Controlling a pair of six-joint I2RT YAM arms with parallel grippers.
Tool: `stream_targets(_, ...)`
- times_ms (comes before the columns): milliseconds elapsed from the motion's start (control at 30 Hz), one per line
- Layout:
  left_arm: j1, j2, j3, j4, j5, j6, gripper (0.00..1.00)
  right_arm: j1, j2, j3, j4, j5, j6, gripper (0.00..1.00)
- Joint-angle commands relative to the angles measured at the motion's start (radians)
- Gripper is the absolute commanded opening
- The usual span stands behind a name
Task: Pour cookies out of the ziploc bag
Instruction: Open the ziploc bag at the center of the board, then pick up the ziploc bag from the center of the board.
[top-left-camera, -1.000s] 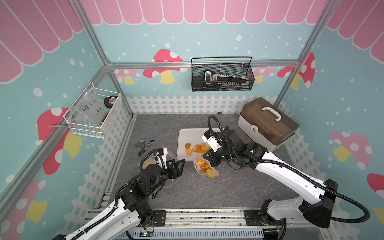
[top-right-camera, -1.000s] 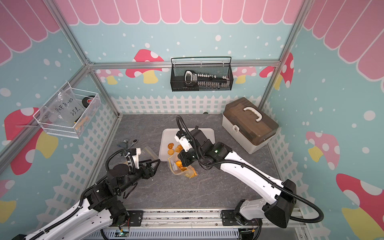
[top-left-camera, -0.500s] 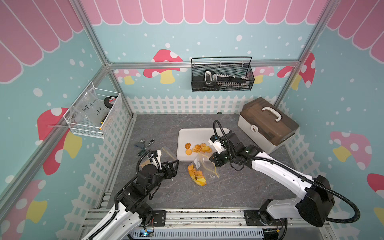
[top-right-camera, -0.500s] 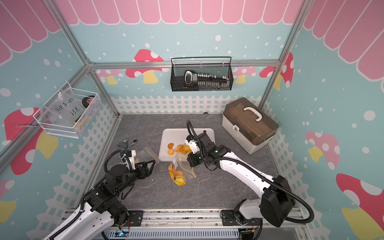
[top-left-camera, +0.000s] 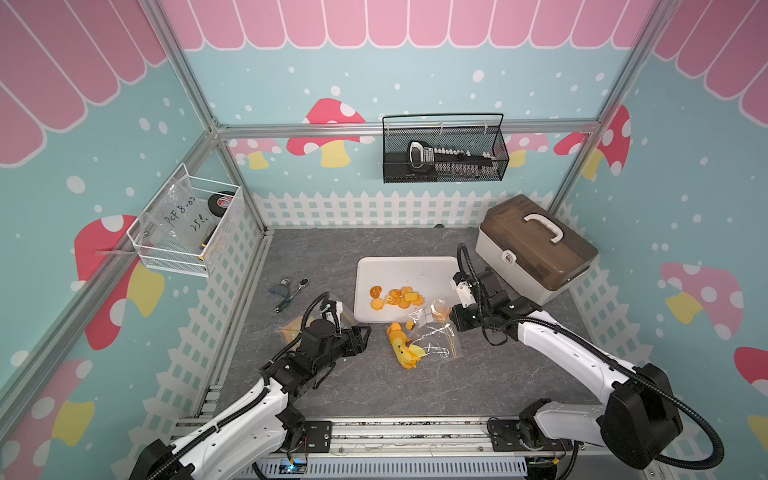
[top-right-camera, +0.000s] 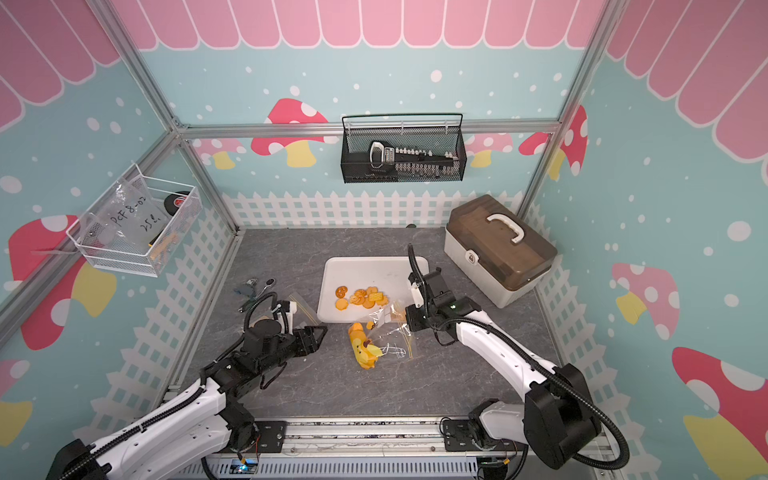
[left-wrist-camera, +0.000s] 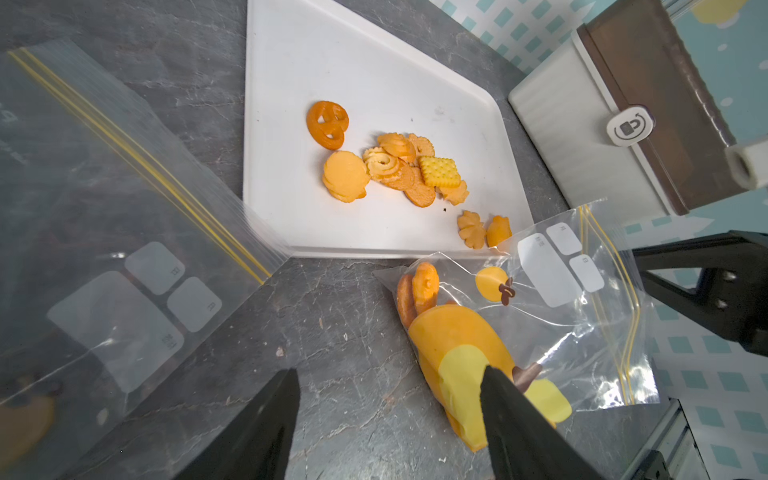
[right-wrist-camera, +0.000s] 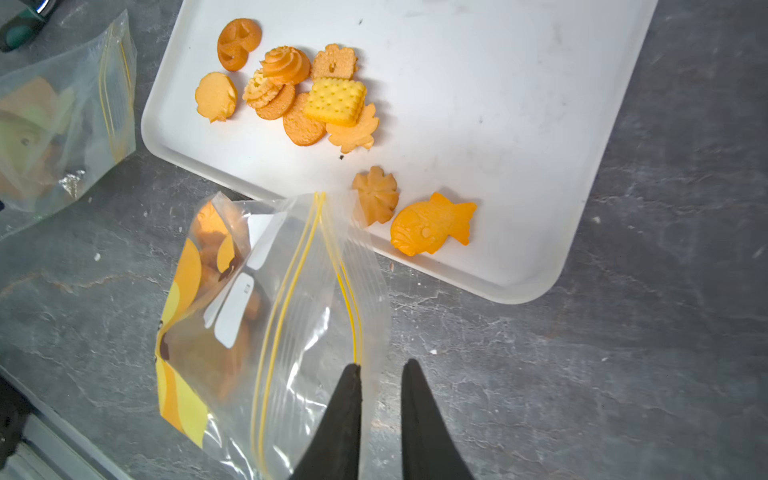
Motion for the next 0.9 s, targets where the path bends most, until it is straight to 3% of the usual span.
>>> stream_targets(0, 0.002, 0.026, -0.014, 0.079, 0.029, -0.033, 0.71, -0.003, -0.048, 0.018, -0.042, 0.043, -0.010, 0.26)
stream_targets(133, -0.013, 0.101, -0.009, 0.145, 0.034, -0.048, 0.68, -0.002, -0.093, 0.035, -0.077, 0.016, 0.003, 0.30)
stream_targets(433, -0.079, 0.370, 0.050, 0.318, 0.040, -0.066, 0.60, 0.022, -0.208, 0.021, -0.074, -0.229, 0.070, 0.39)
stream_targets(567, -0.092, 0.410, 0.051, 0.354, 0.031, -0.069, 0.58, 0.056, -0.208, -0.006, -0.076, -0.205, 0.079, 0.44)
stream_targets(867, -0.097, 0.397, 0.048, 0.339, 0.023, -0.066, 0.58, 0.081, -0.131, -0.006, -0.034, -0.193, 0.078, 0.44)
